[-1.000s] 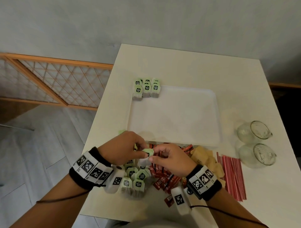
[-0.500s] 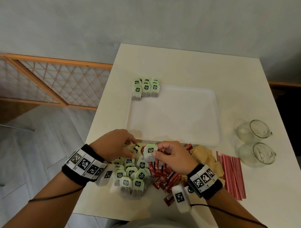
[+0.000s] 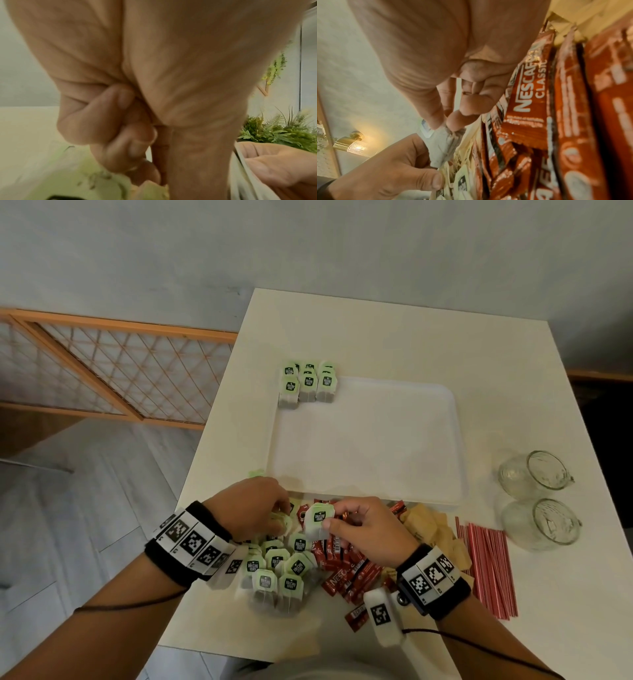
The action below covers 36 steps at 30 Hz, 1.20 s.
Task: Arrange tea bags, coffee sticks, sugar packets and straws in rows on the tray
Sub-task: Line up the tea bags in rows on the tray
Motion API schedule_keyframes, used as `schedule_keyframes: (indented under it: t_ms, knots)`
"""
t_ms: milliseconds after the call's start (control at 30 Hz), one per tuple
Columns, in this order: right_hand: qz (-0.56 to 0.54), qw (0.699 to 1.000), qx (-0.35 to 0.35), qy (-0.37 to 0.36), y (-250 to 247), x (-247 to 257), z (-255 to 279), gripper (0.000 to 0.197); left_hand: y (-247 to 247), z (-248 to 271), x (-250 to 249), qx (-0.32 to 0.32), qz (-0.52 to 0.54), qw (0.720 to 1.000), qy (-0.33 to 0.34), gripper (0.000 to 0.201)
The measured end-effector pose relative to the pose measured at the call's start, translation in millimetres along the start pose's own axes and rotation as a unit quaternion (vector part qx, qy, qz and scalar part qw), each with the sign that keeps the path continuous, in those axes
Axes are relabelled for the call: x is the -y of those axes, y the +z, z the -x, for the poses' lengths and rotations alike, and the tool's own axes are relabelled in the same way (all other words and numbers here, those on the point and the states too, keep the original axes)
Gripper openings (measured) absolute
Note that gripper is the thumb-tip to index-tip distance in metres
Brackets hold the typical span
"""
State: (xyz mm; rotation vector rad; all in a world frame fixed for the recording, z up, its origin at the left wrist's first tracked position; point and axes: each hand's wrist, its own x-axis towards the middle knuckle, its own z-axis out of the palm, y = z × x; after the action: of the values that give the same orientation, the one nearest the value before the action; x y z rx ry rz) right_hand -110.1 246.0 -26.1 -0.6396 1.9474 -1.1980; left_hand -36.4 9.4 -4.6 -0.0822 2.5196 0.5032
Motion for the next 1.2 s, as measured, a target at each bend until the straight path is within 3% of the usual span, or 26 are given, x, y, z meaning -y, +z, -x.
schedule_keyframes:
  t_ms: [133, 300, 533, 767, 900, 1033, 1167, 1200]
  knots:
    - [-0.009, 1.000, 0.003, 0.002, 1, -2, 0, 0.016, -5, 0, 0, -0.002, 0.026, 1.000, 0.017, 0.015]
    - [-0.007, 1.000, 0.007, 0.001, 1, -2, -2, 0.008, -9, 3, -1, -0.001, 0.050, 0.998, 0.038, 0.015]
    - [-0.027, 0.999, 0.010, -0.020, -5, 2, -5, 0.007, -28, 4, -4, -0.012, 0.188, 0.980, 0.056, 0.012]
    - [-0.045, 0.999, -0.005, -0.019, -9, 3, -12, 0.011, -29, -13, -7, -0.030, 0.410, 0.910, 0.058, 0.014]
    - [-0.091, 0.995, -0.009, -0.028, -8, 10, -20, 0.016, -28, -19, -16, -0.027, 0.470, 0.882, 0.027, 0.017]
    - [-0.103, 0.993, -0.031, -0.038, -6, 16, -30, 0.018, -25, -22, -25, 0.014, 0.626, 0.780, 0.001, 0.017]
    - [-0.060, 0.993, -0.092, -0.034, -4, 13, -38, 0.017, -21, -26, -24, 0.039, 0.664, 0.746, 0.017, 0.035]
    - [-0.057, 0.993, -0.100, -0.036, -3, 12, -40, 0.017, -20, -27, -22, 0.038, 0.660, 0.750, 0.021, 0.034]
